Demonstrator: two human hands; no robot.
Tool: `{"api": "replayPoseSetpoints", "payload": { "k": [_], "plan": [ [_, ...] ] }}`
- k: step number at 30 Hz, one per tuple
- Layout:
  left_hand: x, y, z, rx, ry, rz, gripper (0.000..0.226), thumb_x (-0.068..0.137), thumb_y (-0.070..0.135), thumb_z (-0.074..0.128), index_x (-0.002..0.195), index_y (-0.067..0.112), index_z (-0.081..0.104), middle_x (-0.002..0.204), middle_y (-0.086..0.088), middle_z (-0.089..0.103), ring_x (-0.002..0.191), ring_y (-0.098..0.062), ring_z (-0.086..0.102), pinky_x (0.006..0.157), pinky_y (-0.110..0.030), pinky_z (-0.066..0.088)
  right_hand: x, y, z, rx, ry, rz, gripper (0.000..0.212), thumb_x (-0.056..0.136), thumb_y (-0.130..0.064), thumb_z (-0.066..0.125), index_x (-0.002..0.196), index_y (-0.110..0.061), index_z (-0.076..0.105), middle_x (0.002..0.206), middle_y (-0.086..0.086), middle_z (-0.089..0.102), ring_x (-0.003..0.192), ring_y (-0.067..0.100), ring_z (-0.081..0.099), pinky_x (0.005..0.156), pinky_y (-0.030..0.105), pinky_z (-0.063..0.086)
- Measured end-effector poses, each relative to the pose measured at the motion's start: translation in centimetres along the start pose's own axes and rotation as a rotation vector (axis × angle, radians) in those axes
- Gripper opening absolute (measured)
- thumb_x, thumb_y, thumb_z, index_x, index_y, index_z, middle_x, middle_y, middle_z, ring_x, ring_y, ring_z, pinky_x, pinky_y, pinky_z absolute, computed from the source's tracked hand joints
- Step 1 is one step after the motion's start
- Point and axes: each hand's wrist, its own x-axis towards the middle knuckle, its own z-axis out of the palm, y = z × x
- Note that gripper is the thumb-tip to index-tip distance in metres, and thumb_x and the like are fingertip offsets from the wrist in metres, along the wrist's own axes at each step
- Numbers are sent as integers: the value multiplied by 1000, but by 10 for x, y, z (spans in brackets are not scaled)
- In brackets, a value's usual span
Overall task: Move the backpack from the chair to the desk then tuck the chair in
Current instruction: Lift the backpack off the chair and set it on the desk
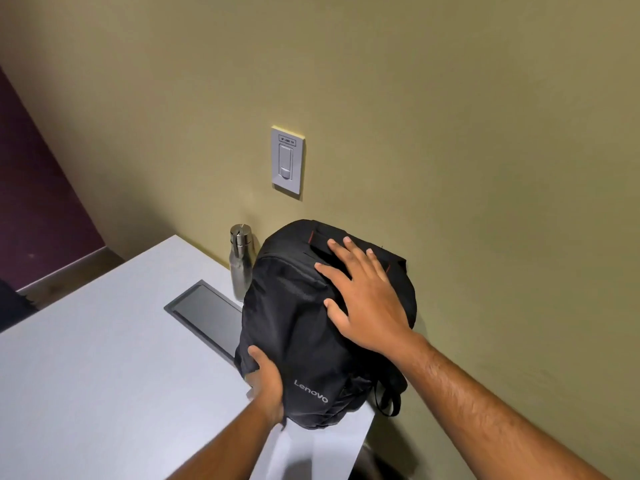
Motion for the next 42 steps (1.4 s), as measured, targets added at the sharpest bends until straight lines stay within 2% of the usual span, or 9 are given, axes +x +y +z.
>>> {"api": "replayPoseSetpoints", "payload": {
  "k": [3,7,11,18,23,28,33,38,42],
  "plan": [
    [-5,-4,21,-124,-3,-78,125,57,105,16,157,29,12,159,-12,35,139,-45,41,112,-72,31,2,5,2,35,23,-9,58,93,-39,62,148,-29,48,170,0,22,159,19,4,128,49,11],
    [-1,6,42,-97,-9,-78,123,62,103,11,160,30,-6,168,-11,19,148,-44,29,118,-69,23,4,13,7,100,64,-32,55,92,-32,61,145,-26,52,167,-2,30,158,16,11,128,46,14],
    [6,20,56,-85,-37,-39,129,56,105,11,158,30,-15,169,-12,17,151,-42,25,120,-66,23,12,21,10,133,69,-63,54,91,-22,63,144,-23,54,163,-3,37,156,16,22,126,45,20],
    [9,25,57,-52,-122,-75,121,67,101,22,157,32,-20,171,-7,10,151,-44,23,116,-73,21,21,33,10,157,40,-100,58,88,-5,64,143,-21,58,160,-6,43,152,15,32,125,40,25],
    [-1,33,40,72,-214,-58,110,80,91,23,158,24,-19,169,-10,13,148,-44,30,114,-72,30,16,27,9,141,46,-74,63,85,-3,67,143,-23,56,161,-7,41,153,15,29,126,41,22],
    [-28,45,28,442,-187,218,90,95,74,15,162,16,-3,171,-13,-3,157,-35,7,126,-57,16,0,7,13,114,83,7,66,87,-4,65,148,-22,50,166,-3,33,158,16,13,129,45,14],
    [-42,53,3,756,-156,627,82,102,60,30,161,10,3,171,-13,-6,158,-34,2,127,-54,16,-31,-24,24,232,107,41,62,91,-3,59,151,-15,47,168,-2,28,159,13,9,128,44,17],
    [-50,65,-37,1087,-117,1045,80,103,57,35,161,11,5,171,-12,-4,158,-33,-2,127,-50,14,-60,-49,37,313,-52,46,61,97,-11,59,155,-16,41,169,-4,24,157,10,13,126,36,25],
    [-65,64,-68,1337,7,1177,78,102,59,34,162,17,7,171,-5,0,158,-29,2,125,-49,18,-80,-60,41,327,-190,106,66,102,-26,60,160,-22,30,171,-6,16,157,10,10,125,37,26]
  ]
}}
